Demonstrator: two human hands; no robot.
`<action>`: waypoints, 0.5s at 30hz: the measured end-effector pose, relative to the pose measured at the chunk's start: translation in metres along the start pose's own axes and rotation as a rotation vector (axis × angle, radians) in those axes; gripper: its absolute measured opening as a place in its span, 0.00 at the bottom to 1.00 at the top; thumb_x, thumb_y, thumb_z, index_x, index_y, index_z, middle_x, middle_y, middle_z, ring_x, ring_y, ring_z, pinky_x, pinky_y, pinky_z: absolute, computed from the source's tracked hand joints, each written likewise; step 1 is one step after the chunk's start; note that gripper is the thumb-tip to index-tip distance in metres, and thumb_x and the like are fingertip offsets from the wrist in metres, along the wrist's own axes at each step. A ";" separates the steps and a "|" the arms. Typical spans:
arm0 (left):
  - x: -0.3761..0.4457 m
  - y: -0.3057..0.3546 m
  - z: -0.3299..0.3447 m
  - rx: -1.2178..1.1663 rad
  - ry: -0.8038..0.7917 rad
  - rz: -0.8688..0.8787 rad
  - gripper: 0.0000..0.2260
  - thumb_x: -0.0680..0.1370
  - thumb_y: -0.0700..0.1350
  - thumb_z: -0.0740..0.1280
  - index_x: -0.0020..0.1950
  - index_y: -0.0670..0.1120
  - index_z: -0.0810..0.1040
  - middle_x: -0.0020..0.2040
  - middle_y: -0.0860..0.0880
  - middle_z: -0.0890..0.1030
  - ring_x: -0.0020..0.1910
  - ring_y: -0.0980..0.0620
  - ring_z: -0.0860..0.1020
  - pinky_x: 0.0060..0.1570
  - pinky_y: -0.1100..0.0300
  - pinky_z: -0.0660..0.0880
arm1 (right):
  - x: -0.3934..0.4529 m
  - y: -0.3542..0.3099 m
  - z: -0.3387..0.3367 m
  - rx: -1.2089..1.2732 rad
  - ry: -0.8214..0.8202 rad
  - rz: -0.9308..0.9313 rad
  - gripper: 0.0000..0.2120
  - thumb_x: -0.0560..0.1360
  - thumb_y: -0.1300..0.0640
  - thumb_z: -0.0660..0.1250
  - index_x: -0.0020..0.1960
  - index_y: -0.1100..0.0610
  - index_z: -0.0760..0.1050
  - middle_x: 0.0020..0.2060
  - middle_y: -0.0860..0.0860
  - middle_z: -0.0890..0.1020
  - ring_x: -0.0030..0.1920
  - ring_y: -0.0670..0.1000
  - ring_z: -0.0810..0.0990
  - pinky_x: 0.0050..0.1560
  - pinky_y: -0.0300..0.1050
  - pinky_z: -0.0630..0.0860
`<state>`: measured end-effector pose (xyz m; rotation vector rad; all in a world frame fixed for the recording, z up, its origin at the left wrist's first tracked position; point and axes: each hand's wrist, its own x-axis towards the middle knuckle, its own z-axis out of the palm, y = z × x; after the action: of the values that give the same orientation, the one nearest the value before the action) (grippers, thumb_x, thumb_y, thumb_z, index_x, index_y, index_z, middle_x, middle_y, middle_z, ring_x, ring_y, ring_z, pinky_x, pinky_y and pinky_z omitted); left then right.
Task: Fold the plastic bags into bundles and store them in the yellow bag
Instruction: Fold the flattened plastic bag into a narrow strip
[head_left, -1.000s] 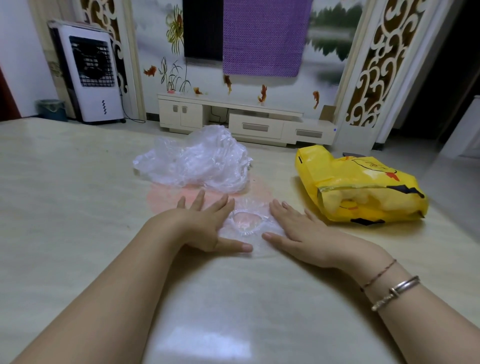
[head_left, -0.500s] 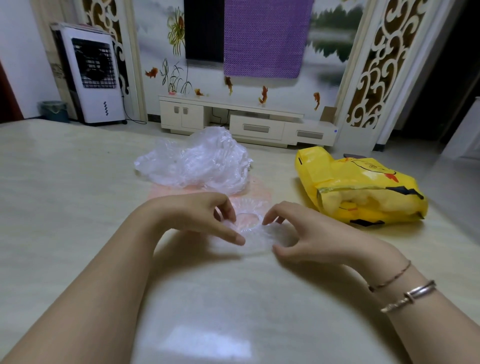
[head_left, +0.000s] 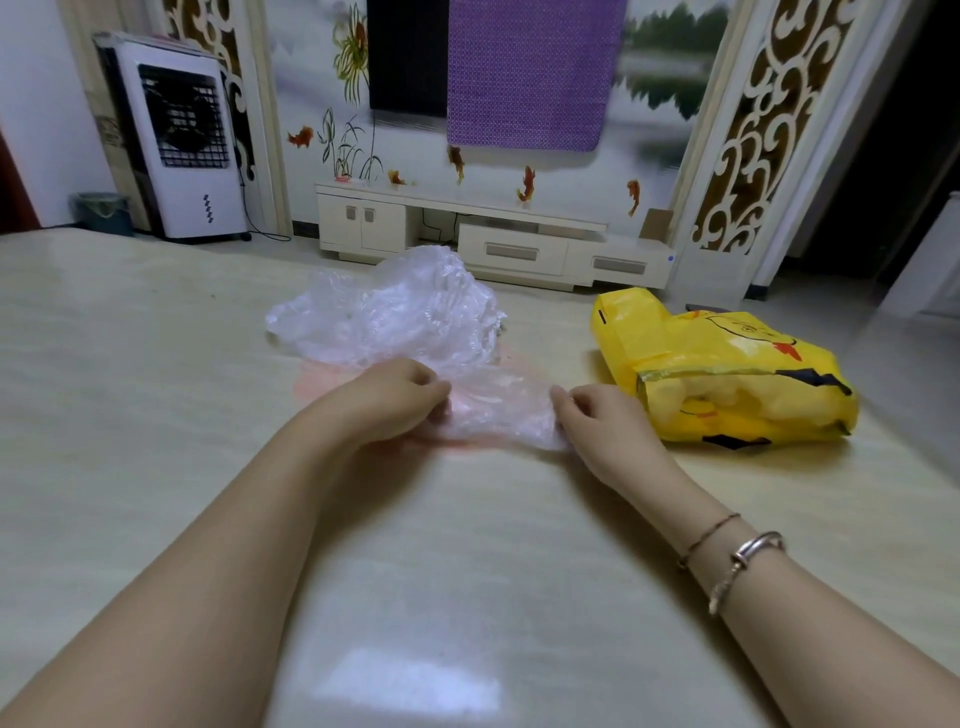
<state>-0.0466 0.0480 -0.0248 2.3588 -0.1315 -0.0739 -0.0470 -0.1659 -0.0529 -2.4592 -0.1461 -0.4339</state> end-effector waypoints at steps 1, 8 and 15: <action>0.001 -0.001 0.001 0.025 0.031 -0.016 0.15 0.81 0.46 0.60 0.34 0.48 0.76 0.36 0.51 0.79 0.36 0.54 0.74 0.36 0.63 0.69 | 0.000 -0.001 0.001 -0.049 -0.001 0.002 0.23 0.80 0.48 0.58 0.33 0.64 0.68 0.29 0.60 0.74 0.36 0.61 0.73 0.33 0.54 0.66; 0.001 -0.004 0.014 0.316 0.191 -0.090 0.05 0.74 0.44 0.64 0.48 0.46 0.72 0.45 0.48 0.74 0.45 0.46 0.75 0.40 0.57 0.68 | -0.003 -0.007 0.004 -0.435 0.014 -0.023 0.14 0.79 0.45 0.59 0.52 0.57 0.67 0.41 0.52 0.75 0.47 0.59 0.77 0.35 0.47 0.65; -0.001 -0.005 0.011 0.296 0.187 -0.034 0.11 0.72 0.45 0.67 0.53 0.49 0.72 0.52 0.50 0.75 0.50 0.48 0.75 0.50 0.54 0.71 | -0.003 -0.004 0.005 -0.405 -0.049 -0.090 0.12 0.78 0.48 0.61 0.46 0.57 0.72 0.47 0.54 0.72 0.48 0.57 0.75 0.39 0.47 0.66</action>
<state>-0.0482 0.0441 -0.0358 2.6483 -0.0116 0.1605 -0.0495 -0.1596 -0.0549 -2.8709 -0.2072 -0.4800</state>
